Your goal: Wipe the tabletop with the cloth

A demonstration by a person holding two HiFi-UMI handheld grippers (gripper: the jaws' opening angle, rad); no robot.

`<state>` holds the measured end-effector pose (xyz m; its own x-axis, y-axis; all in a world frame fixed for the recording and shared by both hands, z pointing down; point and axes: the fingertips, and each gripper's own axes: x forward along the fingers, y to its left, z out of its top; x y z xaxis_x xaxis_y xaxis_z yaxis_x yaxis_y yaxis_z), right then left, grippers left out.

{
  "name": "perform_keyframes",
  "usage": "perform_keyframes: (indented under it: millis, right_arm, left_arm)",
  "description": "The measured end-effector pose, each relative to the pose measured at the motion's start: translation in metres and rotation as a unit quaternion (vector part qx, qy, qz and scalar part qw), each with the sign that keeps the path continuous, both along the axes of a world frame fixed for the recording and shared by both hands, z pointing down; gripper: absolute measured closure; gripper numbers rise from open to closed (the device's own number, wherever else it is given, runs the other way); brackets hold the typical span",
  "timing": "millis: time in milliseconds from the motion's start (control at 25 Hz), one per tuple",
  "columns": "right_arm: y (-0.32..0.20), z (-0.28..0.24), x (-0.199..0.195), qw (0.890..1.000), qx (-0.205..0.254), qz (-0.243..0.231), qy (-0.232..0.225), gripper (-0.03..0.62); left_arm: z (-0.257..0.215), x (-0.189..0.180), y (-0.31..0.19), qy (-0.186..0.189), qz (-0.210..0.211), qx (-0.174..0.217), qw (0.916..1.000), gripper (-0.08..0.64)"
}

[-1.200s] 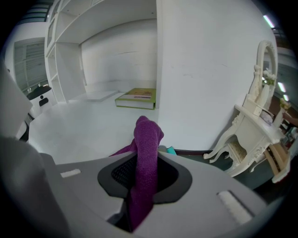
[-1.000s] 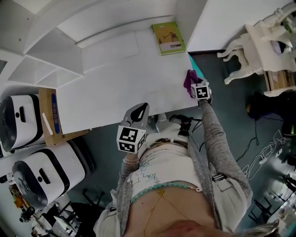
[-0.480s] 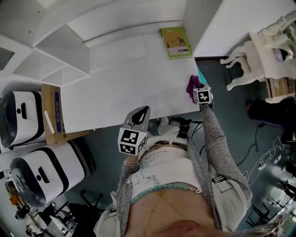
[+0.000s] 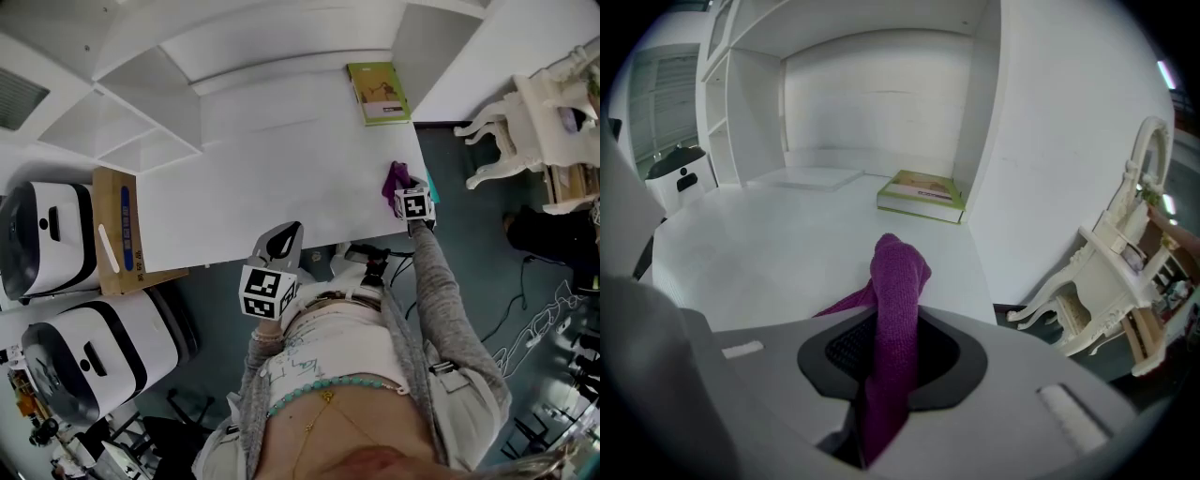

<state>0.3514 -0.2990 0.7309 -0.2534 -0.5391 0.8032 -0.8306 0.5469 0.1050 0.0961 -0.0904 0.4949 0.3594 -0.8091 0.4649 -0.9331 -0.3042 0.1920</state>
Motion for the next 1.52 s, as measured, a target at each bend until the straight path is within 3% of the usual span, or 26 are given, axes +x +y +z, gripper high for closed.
perform_keyframes:
  millis: [1520]
  right_arm:
    - [0.057, -0.005, -0.14, 1.0, 0.01, -0.026, -0.001, 0.509]
  left_arm:
    - [-0.002, -0.122, 0.061, 0.006, -0.011, 0.014, 0.9998, 0.56]
